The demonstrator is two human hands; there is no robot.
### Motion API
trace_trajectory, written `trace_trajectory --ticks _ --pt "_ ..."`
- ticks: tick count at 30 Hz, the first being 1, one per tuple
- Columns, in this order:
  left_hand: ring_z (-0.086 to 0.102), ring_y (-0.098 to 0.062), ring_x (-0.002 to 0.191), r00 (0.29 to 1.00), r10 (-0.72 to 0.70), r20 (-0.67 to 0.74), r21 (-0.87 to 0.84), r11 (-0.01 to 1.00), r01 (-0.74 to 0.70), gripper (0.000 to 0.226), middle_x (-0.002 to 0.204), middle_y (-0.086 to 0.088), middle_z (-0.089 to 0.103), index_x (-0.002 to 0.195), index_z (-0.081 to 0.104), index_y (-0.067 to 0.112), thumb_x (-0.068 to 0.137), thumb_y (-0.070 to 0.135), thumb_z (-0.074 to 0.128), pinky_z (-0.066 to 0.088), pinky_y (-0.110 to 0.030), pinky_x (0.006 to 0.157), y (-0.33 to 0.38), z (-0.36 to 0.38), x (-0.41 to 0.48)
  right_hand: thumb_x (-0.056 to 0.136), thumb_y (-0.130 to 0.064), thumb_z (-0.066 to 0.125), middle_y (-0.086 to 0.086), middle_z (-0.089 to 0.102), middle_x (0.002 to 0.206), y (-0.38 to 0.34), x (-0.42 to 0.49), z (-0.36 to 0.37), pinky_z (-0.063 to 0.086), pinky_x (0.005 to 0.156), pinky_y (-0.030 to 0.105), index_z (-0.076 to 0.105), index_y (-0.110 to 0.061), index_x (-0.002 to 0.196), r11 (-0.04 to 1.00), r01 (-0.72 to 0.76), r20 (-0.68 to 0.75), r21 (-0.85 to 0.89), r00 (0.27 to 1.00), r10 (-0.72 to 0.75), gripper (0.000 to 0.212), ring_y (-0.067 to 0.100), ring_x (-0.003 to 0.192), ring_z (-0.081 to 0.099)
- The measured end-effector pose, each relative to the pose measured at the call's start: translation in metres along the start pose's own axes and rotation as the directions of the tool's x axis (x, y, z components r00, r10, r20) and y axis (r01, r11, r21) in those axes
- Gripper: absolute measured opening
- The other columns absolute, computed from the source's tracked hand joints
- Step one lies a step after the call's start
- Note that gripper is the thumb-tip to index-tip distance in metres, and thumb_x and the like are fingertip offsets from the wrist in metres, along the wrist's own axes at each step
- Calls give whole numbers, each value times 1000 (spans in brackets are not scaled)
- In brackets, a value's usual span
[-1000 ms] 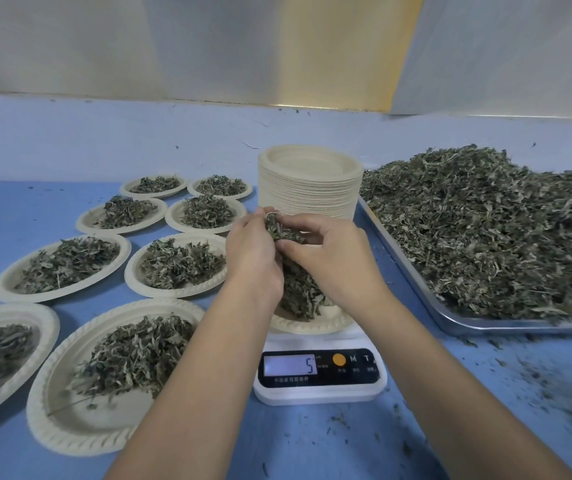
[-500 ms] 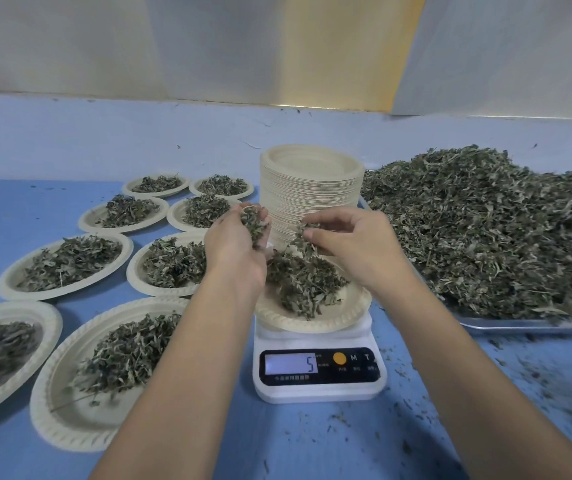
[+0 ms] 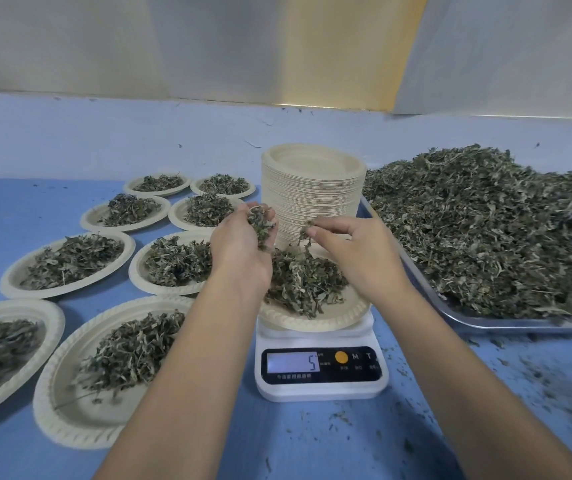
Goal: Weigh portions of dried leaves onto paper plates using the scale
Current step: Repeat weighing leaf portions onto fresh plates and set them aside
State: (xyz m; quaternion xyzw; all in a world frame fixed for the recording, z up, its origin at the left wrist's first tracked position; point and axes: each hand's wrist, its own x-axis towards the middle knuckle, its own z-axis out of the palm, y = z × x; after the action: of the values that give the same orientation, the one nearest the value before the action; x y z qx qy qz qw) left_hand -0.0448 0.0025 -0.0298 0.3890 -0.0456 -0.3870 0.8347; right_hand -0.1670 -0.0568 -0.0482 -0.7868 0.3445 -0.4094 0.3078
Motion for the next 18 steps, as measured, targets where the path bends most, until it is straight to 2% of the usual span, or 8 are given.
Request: trace_trajectory --ticks 2,3,7,12,13,16,18 --pt "57 -11 59 1000 -7 2 -5 1000 7 18 70 -4 59 92 59 6 99 8 42 55 -24 73 0 0 -1 87 -34 68 -13 69 110 1 -1 0 45 98 22 72 -24 111 1000 -24 30 6 999 23 26 1 106 59" --pt "57 -11 59 1000 -11 5 -13 1000 11 19 70 -4 60 90 59 6 99 8 43 55 -24 73 0 1 -1 87 -34 67 -10 68 115 1 -1 0 43 99 23 71 -24 113 999 -35 34 16 999 34 28 2 110 58" --pt "58 -10 58 998 8 54 28 1000 -9 19 71 -3 60 88 60 9 99 9 44 53 -24 72 -2 3 -4 89 -22 65 -14 71 100 -5 -1 -2 51 91 22 72 -23 110 996 2 -41 92 999 2 21 -3 92 64" --pt "60 -8 65 993 38 116 145 988 -54 23 79 2 65 86 63 16 99 14 45 47 -20 60 -8 5 -8 84 -20 72 -8 73 99 -19 -4 1 54 85 25 70 -26 107 938 7 128 347 990 -55 24 2 91 68" --pt "60 -9 69 991 41 125 164 985 -61 23 82 2 65 85 63 17 99 15 44 46 -19 59 -10 6 -9 82 -20 73 -8 72 101 -20 -5 3 54 86 25 70 -26 108 939 21 147 343 986 -76 27 4 92 68" --pt "60 -18 79 984 39 175 171 983 -69 23 87 -2 65 87 62 13 99 12 43 48 -28 73 -13 9 -12 80 -15 75 -13 70 99 -23 -8 8 54 85 24 69 -25 108 954 63 116 293 988 -101 30 2 87 67" --pt "61 -18 77 979 33 203 182 981 -71 22 85 -2 65 89 61 11 99 11 42 49 -26 70 -14 11 -14 78 -13 75 -17 70 91 -23 -9 11 54 79 21 69 -26 98 955 69 51 288 995 -87 25 -2 78 66"
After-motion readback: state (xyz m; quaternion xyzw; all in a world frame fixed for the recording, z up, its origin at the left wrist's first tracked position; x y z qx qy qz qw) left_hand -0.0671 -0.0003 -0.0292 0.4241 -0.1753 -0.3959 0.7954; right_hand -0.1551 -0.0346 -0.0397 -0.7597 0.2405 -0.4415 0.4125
